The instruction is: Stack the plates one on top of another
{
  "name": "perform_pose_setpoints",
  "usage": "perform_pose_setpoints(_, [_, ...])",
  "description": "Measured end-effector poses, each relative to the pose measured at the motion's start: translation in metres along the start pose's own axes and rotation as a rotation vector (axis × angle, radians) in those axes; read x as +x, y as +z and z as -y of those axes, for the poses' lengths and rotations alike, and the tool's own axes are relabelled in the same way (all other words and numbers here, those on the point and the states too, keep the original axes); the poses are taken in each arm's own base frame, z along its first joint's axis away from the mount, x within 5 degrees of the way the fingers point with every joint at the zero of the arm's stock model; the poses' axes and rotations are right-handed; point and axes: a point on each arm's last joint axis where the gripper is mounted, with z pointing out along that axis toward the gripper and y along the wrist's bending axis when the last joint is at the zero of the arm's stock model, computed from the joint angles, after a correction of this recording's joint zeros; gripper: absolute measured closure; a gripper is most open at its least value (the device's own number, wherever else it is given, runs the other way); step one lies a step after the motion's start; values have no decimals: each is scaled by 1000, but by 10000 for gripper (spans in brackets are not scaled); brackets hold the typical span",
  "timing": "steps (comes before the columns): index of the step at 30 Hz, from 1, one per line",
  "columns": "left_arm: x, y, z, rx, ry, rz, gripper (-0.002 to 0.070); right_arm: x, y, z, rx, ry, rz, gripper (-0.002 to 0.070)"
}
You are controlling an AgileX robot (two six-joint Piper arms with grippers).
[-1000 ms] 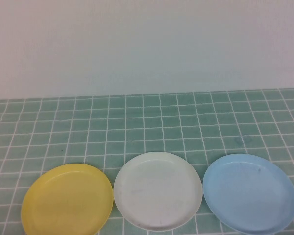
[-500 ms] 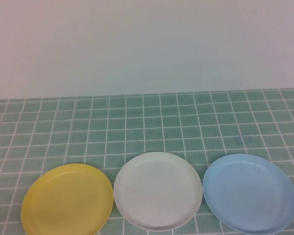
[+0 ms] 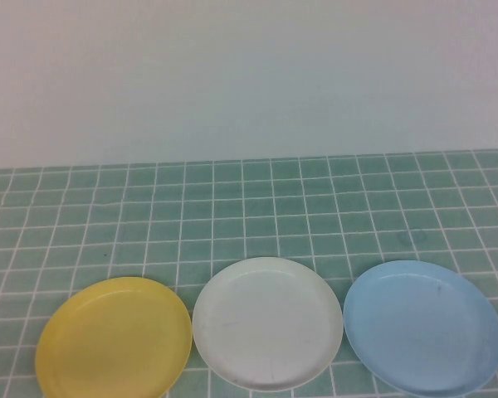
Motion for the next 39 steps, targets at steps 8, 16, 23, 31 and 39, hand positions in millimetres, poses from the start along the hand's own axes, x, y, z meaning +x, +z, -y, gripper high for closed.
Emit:
perform_pose_setpoints(8, [0,0,0,0,-14,0,676,0,0,0,0,0,0,678])
perform_pose_setpoints(16, [0,0,0,0,-16,-2,676,1,0,0,-1,0,-8,678])
perform_pose_setpoints(23, [0,0,0,0,-9,-2,676,2,0,0,-3,0,-18,678])
perform_pose_setpoints(31, [0,0,0,0,-7,-1,676,2,0,0,-3,0,-18,678])
perform_pose_setpoints(39, [1,0,0,1,-7,-8,676,2,0,0,-3,0,-18,678])
